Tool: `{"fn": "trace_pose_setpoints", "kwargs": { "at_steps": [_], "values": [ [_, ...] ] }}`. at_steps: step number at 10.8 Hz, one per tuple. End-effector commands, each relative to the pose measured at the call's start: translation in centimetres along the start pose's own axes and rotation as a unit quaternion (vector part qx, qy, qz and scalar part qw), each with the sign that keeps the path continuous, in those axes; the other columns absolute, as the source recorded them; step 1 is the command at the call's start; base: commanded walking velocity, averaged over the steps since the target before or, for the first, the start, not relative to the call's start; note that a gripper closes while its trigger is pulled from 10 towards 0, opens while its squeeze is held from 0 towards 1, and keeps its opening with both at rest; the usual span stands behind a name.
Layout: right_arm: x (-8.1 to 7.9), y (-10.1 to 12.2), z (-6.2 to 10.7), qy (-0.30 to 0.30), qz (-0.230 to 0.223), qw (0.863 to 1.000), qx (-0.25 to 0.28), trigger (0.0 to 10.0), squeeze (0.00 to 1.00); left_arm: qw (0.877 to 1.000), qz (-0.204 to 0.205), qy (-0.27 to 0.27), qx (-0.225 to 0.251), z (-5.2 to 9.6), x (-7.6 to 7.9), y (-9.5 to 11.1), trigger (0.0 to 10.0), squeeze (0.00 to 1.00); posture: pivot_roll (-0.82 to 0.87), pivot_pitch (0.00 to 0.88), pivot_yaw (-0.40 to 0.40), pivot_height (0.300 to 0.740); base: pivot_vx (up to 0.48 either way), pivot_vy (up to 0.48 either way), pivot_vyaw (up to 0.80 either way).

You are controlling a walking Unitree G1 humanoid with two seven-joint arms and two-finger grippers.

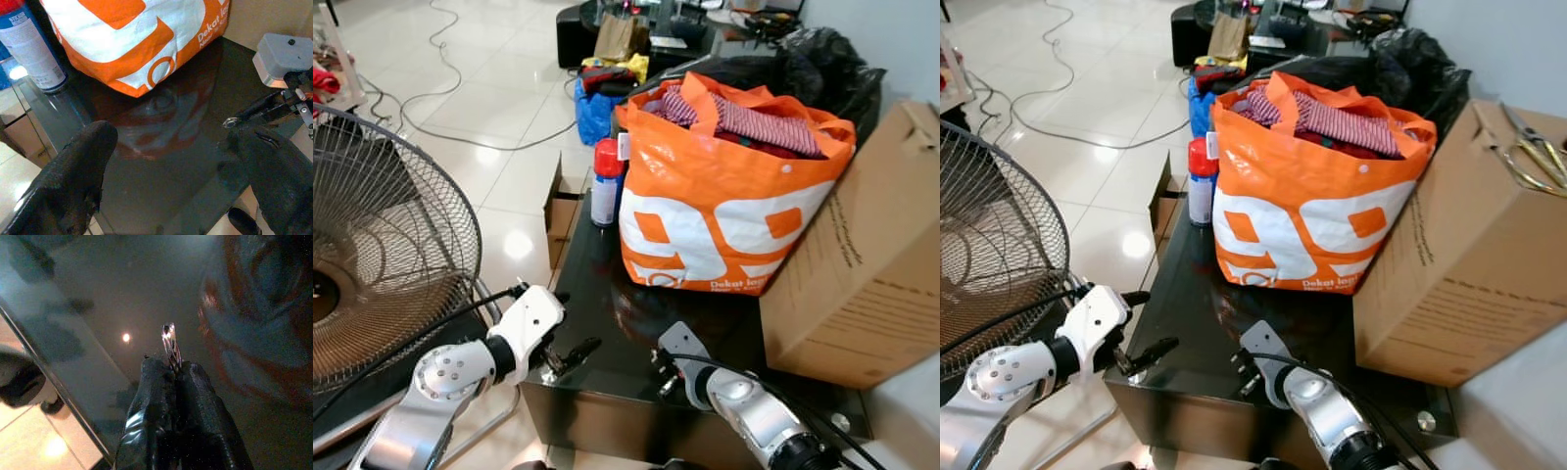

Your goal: Hang keys on a hook

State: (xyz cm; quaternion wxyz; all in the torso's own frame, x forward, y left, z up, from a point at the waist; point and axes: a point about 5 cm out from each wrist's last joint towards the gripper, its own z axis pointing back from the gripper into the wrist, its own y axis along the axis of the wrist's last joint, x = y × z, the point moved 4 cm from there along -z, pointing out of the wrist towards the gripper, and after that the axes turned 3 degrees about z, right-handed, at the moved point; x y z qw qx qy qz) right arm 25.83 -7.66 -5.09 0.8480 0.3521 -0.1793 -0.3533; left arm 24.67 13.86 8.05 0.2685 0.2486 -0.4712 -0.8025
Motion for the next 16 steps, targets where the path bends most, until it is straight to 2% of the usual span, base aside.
{"fn": "trace_pose_setpoints", "kwargs": {
  "at_steps": [1,2,3,4,5,7,11,12,13,15,16],
  "values": [
    [0.9,0.9,-0.1,-0.015,-0.012,0.999,0.026,10.0,0.0,1.0,-0.003,-0.005,0.004,0.1,0.3,0.3,10.0,0.0,-0.06,0.0,-0.09,0.732,0.0,0.0,0.0],
    [0.9,1.0,-0.1,-0.017,-0.016,0.999,0.032,10.0,0.0,1.0,-0.002,-0.006,0.003,0.2,0.4,0.2,10.0,0.0,-0.07,0.0,-0.089,0.732,0.0,0.0,0.0],
    [0.9,1.9,-0.4,-0.022,-0.039,0.997,0.061,10.0,0.91,1.0,0.008,-0.008,-0.014,0.4,0.6,-0.5,10.0,0.0,-0.07,0.0,-0.086,0.732,0.0,0.0,0.0],
    [0.8,1.9,-0.4,-0.021,-0.039,0.997,0.063,10.0,1.0,1.0,0.01,-0.01,-0.022,0.4,0.6,-0.8,10.0,0.0,-0.07,0.0,-0.085,0.732,0.0,0.0,0.0],
    [0.6,1.8,-0.5,-0.014,-0.036,0.997,0.063,10.0,1.0,0.999,0.01,-0.015,-0.043,0.7,0.7,-1.5,10.0,0.0,-0.07,0.0,-0.085,0.732,0.0,0.0,0.0],
    [0.3,1.7,-0.5,-0.003,-0.037,0.997,0.069,10.0,1.0,0.998,0.012,-0.015,-0.055,1.0,0.8,-1.9,10.0,0.0,-0.06,0.0,-0.089,0.732,0.0,0.0,0.0],
    [0.1,1.0,-0.4,0.02,0.01,0.998,0.056,10.0,1.0,0.998,0.017,-0.012,-0.066,1.8,0.9,-2.2,10.0,0.0,-0.05,0.0,-0.104,0.732,0.0,0.0,0.0],
    [0.2,1.1,-0.8,0.008,0.017,0.999,0.051,10.0,0.88,0.997,0.018,-0.011,-0.075,2.5,1.1,-2.4,10.0,0.0,-0.04,0.012,-0.103,0.732,0.0,0.0,0.0],
    [0.2,1.3,-1.1,0.003,0.029,0.999,0.043,10.0,0.0,0.996,0.017,-0.014,-0.084,3.1,1.2,-2.6,10.0,0.0,-0.03,0.042,-0.1,0.732,0.0,0.0,0.0],
    [0.2,1.6,-1.4,-0.005,0.031,0.999,0.041,10.0,0.0,0.996,0.018,-0.016,-0.092,3.8,1.4,-2.7,10.0,0.0,-0.02,0.07,-0.098,0.732,0.0,0.0,0.0],
    [0.3,1.6,-1.6,-0.011,0.027,0.999,0.038,8.1,0.0,0.995,0.018,-0.017,-0.095,4.1,1.4,-2.7,10.0,0.0,-0.02,0.084,-0.097,0.732,0.0,0.0,0.0]
  ]
}}
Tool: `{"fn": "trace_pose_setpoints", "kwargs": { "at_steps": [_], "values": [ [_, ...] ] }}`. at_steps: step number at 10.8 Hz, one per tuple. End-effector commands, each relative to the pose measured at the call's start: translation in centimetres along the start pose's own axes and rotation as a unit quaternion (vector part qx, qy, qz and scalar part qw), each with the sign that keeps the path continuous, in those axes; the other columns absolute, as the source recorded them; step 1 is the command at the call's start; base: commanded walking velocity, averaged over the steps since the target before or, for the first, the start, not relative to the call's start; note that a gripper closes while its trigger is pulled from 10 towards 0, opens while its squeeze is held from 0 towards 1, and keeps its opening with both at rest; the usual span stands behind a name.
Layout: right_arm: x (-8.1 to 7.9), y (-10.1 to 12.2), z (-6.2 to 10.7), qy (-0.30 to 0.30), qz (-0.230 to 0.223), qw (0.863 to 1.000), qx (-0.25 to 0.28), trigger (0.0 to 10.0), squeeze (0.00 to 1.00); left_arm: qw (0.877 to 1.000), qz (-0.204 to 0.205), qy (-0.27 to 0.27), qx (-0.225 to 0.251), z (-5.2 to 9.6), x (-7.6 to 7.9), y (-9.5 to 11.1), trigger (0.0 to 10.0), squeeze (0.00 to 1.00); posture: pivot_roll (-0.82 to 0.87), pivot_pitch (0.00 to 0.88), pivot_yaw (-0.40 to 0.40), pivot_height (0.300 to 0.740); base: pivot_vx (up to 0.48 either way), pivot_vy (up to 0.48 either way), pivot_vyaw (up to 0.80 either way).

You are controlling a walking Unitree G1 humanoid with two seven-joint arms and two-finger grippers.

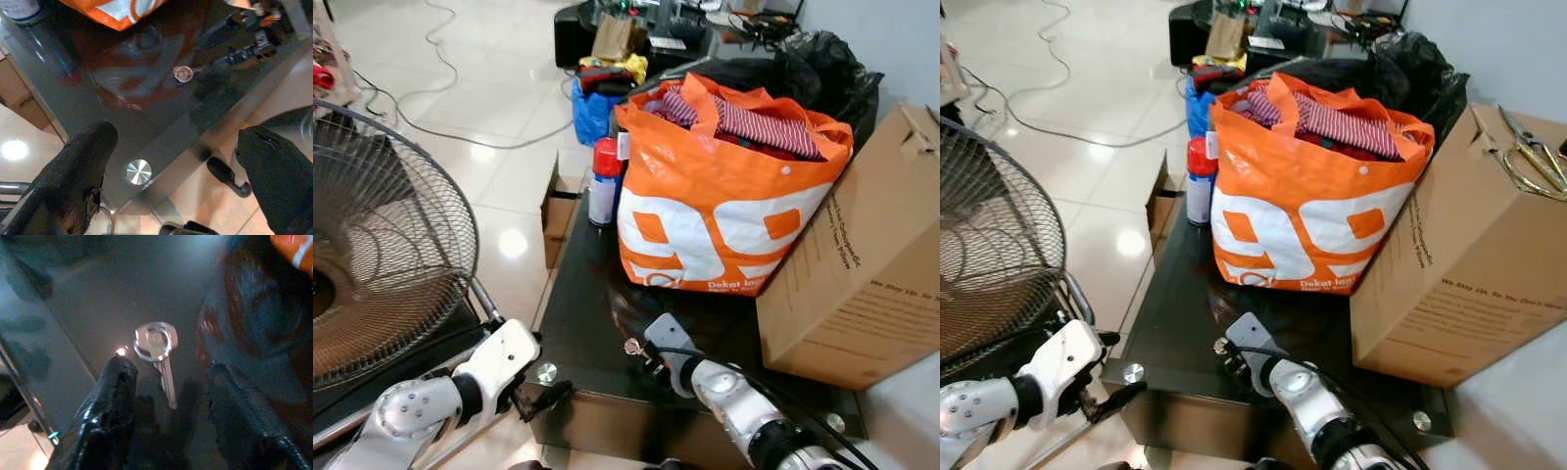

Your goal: Hang keys on a hook

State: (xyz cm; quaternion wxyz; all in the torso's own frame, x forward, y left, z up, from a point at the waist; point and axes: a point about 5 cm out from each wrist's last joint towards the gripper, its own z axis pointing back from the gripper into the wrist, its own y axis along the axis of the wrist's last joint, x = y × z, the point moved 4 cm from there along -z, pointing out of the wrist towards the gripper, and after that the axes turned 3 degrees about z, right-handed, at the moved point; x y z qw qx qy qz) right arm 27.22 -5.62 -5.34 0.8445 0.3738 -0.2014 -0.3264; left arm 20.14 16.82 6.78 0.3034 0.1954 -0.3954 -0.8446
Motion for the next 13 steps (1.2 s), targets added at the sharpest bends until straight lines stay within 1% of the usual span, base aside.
{"fn": "trace_pose_setpoints", "kwargs": {
  "at_steps": [1,2,4,5,7,10,13],
  "values": [
    [0.8,0.0,0.0,-0.016,0.0,1.0,-0.002,3.3,0.0,1.0,-0.004,-0.002,0.004,0.3,0.1,0.5,10.0,0.0,-0.01,0.099,-0.097,0.732,0.0,0.0,0.0],
    [0.8,-0.1,-0.1,-0.022,0.002,1.0,-0.008,1.9,0.0,1.0,-0.003,-0.003,0.002,0.5,0.2,0.4,10.0,0.0,-0.01,0.107,-0.098,0.732,0.0,0.0,0.0],
    [0.9,0.0,-0.3,-0.036,-0.006,0.999,-0.01,0.0,0.0,1.0,-0.002,-0.004,-0.002,0.9,0.4,0.4,10.0,0.0,0.0,0.125,-0.1,0.732,0.0,0.0,0.0],
    [0.8,0.0,-0.4,-0.035,-0.009,0.999,-0.012,0.0,0.0,1.0,0.0,-0.005,-0.005,1.1,0.6,0.4,10.0,0.0,0.0,0.131,-0.101,0.732,0.0,0.0,0.0],
    [0.0,-0.6,-0.5,-0.018,0.002,1.0,-0.023,0.0,0.0,1.0,0.002,-0.005,-0.008,1.6,0.9,0.5,10.0,0.0,0.0,0.14,-0.106,0.732,0.0,0.0,0.0],
    [-0.3,-1.3,-0.4,-0.009,0.013,0.999,-0.032,0.0,0.0,1.0,0.004,-0.006,-0.009,1.8,1.0,0.6,10.0,0.0,0.0,0.143,-0.106,0.732,0.0,0.0,0.0],
    [-0.4,-1.9,-0.1,0.004,0.031,0.999,-0.034,0.0,0.0,1.0,0.007,-0.005,-0.008,1.7,1.2,0.9,10.0,0.0,0.0,0.147,-0.111,0.732,0.0,0.0,0.0]
  ]
}}
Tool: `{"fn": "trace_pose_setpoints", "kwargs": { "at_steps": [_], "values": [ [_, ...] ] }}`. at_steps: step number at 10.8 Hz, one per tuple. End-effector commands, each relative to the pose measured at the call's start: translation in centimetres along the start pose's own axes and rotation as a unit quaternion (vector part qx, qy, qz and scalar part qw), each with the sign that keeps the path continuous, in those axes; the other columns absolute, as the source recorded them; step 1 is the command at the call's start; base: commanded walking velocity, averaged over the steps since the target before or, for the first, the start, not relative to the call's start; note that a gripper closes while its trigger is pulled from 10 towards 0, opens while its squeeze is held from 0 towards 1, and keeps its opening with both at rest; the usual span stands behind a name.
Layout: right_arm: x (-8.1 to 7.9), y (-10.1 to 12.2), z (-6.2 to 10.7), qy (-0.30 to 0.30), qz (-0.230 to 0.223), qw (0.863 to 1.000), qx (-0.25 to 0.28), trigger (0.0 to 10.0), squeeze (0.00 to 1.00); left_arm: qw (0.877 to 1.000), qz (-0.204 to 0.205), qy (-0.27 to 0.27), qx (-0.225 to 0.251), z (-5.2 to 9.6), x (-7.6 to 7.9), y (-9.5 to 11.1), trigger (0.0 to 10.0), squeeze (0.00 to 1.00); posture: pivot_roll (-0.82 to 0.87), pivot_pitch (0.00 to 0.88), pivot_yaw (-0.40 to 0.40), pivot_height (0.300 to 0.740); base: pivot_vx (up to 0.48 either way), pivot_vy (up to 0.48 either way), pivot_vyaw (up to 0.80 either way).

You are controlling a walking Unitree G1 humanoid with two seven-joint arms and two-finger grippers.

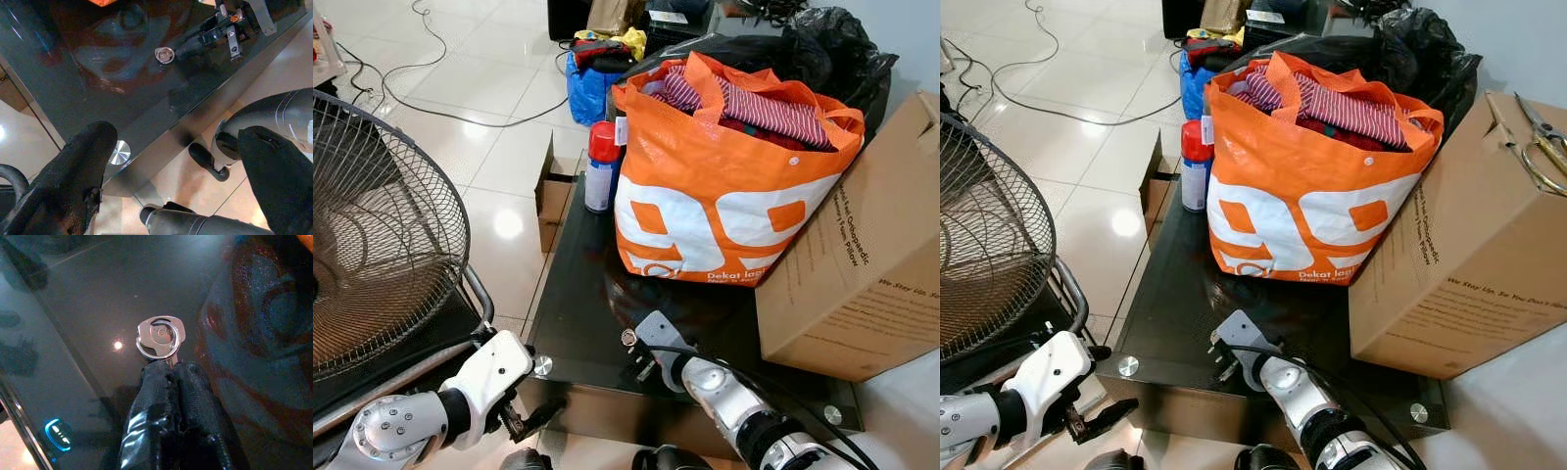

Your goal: Hang keys on a hook

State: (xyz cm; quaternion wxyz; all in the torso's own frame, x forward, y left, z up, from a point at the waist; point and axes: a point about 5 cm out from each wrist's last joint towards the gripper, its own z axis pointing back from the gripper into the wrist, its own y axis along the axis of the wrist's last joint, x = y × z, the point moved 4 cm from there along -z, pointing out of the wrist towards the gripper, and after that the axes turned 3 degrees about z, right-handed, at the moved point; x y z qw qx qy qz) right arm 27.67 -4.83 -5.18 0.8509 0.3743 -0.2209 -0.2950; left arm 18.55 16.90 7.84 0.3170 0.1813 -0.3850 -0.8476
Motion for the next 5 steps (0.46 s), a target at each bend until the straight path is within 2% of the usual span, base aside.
{"fn": "trace_pose_setpoints", "kwargs": {
  "at_steps": [1,2,4,5],
  "values": [
    [-0.3,-2.5,0.6,0.014,-0.002,0.999,-0.039,0.0,0.0,1.0,-0.006,0.0,0.009,0.1,0.2,0.6,10.0,0.0,0.0,0.148,-0.113,0.732,0.0,0.0,0.0],
    [0.0,-1.4,1.1,0.052,-0.009,0.999,0.004,0.0,0.0,1.0,-0.005,0.002,0.009,0.0,0.1,0.6,10.0,0.01,0.0,0.147,-0.116,0.732,0.0,0.0,0.0],
    [1.0,-0.1,2.4,0.085,-0.013,0.995,0.053,0.0,0.0,1.0,-0.004,0.004,0.011,-0.1,0.0,0.6,10.0,0.0,-0.01,0.147,-0.117,0.732,0.0,0.0,0.0],
    [1.0,-0.1,2.4,0.085,-0.013,0.995,0.053,0.0,0.0,1.0,-0.004,0.004,0.011,-0.1,0.0,0.6,10.0,0.0,-0.01,0.147,-0.117,0.732,0.0,0.0,0.0]
  ]
}}
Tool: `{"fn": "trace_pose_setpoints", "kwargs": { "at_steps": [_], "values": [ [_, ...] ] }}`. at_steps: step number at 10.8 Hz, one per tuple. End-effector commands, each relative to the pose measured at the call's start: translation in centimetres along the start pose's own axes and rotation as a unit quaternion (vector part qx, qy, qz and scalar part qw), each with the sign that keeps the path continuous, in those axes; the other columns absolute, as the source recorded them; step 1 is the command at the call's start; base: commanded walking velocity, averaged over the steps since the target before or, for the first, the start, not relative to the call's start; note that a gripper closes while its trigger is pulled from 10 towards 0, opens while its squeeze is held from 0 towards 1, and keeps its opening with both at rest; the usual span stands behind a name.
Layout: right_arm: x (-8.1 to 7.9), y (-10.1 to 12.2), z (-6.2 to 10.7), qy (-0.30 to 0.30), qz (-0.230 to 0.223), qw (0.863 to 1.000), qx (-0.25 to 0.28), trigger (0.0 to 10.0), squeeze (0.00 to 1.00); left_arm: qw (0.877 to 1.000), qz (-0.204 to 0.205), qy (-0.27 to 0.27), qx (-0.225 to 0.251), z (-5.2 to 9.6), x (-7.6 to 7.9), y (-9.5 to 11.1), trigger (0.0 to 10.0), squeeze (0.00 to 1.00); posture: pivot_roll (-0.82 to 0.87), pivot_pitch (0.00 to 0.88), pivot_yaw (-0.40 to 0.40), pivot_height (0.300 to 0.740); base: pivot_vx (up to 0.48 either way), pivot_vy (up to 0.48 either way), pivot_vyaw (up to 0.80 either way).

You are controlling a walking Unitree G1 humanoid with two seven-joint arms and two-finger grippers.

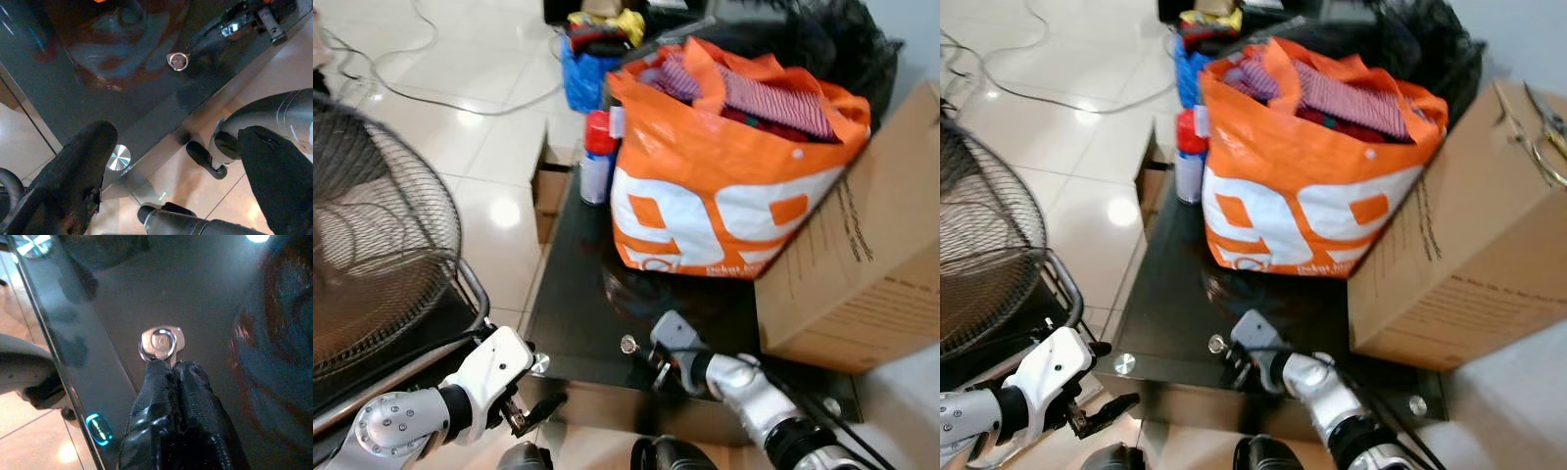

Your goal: Hang keys on a hook

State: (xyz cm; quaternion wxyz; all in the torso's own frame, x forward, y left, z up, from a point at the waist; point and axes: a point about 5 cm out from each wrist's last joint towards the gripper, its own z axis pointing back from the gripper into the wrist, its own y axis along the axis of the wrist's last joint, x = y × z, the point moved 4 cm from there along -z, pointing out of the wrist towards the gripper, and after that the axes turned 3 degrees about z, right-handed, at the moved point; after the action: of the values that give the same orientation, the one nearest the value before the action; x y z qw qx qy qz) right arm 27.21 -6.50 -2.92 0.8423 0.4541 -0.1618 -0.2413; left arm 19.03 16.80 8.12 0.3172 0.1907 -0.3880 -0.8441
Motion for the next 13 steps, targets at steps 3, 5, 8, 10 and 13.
{"fn": "trace_pose_setpoints", "kwargs": {
  "at_steps": [3,5,8,10,13],
  "values": [
    [0.9,1.7,1.3,-0.006,-0.038,0.998,0.047,0.0,0.0,1.0,-0.001,-0.003,0.005,-0.2,0.1,0.1,10.0,0.01,-0.01,0.145,-0.116,0.732,0.0,0.0,0.0],
    [-0.2,1.6,1.1,0.016,-0.034,0.999,0.031,10.0,0.0,1.0,0.0,-0.002,0.004,-0.1,0.1,0.0,10.0,0.0,-0.01,0.147,-0.117,0.732,0.0,0.0,0.0],
    [-1.0,1.1,-0.8,-0.061,-0.14,0.988,0.011,10.0,1.0,1.0,0.0,-0.002,0.003,-0.2,0.1,0.0,10.0,0.01,-0.01,0.153,-0.116,0.732,0.0,0.0,0.0],
    [-1.9,1.8,-1.8,-0.074,-0.152,0.986,0.012,10.0,1.0,1.0,0.0,-0.003,0.003,-0.2,0.1,0.1,10.0,0.0,0.0,0.152,-0.117,0.732,0.0,0.0,0.0],
    [-3.1,0.9,-2.6,-0.079,-0.092,0.992,-0.029,10.0,0.0,1.0,0.0,-0.003,0.004,-0.2,0.1,0.2,10.0,0.01,0.0,0.151,-0.117,0.732,0.0,0.0,0.0]
  ]
}}
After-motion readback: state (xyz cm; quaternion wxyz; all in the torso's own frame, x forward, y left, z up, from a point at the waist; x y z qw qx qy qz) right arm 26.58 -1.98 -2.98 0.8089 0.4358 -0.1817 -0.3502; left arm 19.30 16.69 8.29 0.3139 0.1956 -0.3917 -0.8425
